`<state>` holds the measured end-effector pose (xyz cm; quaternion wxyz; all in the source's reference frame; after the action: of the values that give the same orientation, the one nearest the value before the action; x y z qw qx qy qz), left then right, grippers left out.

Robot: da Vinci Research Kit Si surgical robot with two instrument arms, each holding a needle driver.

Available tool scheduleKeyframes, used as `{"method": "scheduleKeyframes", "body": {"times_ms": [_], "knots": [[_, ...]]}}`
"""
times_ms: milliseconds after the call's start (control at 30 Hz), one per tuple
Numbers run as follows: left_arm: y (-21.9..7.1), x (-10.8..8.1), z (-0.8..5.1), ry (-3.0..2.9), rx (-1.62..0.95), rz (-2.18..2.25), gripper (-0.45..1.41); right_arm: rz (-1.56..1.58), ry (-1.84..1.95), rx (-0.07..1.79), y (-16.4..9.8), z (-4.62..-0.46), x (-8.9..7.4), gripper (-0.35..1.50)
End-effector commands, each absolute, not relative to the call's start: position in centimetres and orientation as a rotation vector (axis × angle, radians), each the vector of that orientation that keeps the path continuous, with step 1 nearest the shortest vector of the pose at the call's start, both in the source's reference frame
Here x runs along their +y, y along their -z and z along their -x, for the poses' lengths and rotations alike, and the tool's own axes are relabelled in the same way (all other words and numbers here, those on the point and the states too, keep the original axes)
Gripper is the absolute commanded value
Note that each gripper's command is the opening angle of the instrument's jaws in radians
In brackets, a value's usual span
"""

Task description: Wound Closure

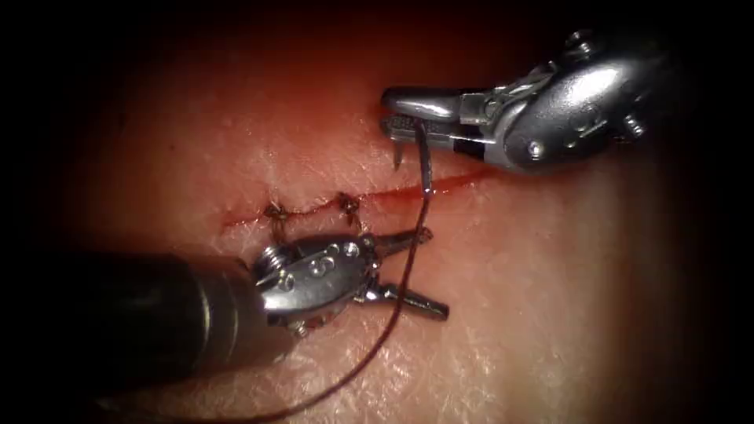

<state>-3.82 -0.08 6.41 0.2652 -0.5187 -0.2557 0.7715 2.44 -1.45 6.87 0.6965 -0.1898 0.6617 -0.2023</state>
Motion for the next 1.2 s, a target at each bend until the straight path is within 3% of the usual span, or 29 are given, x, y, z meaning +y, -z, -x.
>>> {"method": "scheduleKeyframes", "body": {"times_ms": [33, 1000, 1200], "knots": [[-6.48, -0.11, 3.88, -2.085, -0.694, 1.401, 0.71, 0.427, 0.452, 1.48, -6.94, -2.52, -1.48, -0.35], [-6.45, -0.09, 3.86, -2.076, -0.709, 1.394, 0.67, 0.435, 0.576, 1.435, -7.47, -2.61, -1.87, -0.35], [-6.48, -0.07, 3.84, -2.069, -0.716, 1.389, 0.57, 0.402, 0.569, 1.442, -7.57, -2.56, -2.01, -0.35]]}}
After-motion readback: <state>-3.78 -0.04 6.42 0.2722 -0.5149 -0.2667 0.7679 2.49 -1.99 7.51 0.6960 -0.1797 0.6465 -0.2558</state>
